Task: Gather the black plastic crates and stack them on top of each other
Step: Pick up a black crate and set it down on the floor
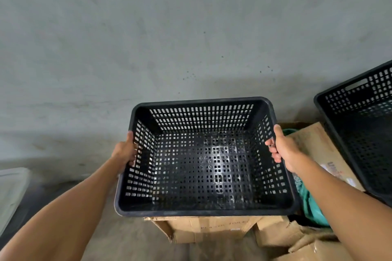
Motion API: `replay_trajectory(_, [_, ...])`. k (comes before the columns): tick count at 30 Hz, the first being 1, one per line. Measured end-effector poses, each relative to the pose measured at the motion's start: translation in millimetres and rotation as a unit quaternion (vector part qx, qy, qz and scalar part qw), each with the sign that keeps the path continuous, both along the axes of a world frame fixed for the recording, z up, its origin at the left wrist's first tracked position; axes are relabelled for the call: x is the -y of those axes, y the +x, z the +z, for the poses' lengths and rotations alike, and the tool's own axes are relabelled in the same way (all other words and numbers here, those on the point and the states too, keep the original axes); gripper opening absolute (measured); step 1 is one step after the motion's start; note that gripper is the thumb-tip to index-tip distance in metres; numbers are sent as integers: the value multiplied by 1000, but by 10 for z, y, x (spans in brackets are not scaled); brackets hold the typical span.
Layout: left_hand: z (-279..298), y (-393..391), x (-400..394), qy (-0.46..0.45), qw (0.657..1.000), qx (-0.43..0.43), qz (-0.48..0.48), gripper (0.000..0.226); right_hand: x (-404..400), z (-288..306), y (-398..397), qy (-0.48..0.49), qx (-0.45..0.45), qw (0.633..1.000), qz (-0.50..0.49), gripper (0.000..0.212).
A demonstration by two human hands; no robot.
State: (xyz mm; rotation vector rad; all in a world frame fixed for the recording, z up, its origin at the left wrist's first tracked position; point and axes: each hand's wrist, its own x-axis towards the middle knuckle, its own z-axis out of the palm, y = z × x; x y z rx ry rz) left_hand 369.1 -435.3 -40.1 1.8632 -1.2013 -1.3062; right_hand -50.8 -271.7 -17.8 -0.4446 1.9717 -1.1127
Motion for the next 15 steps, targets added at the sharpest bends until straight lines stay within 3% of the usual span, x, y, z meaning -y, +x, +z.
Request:
replay_trajectory(10, [325,209,-155,-28,999,33,-15,63,-213,457,341,-22,-20,999,-30,60])
replay_trajectory(15, [611,718,-313,-40,998,30,-29,96,-463,737,782,-40,-31,998,-31,62])
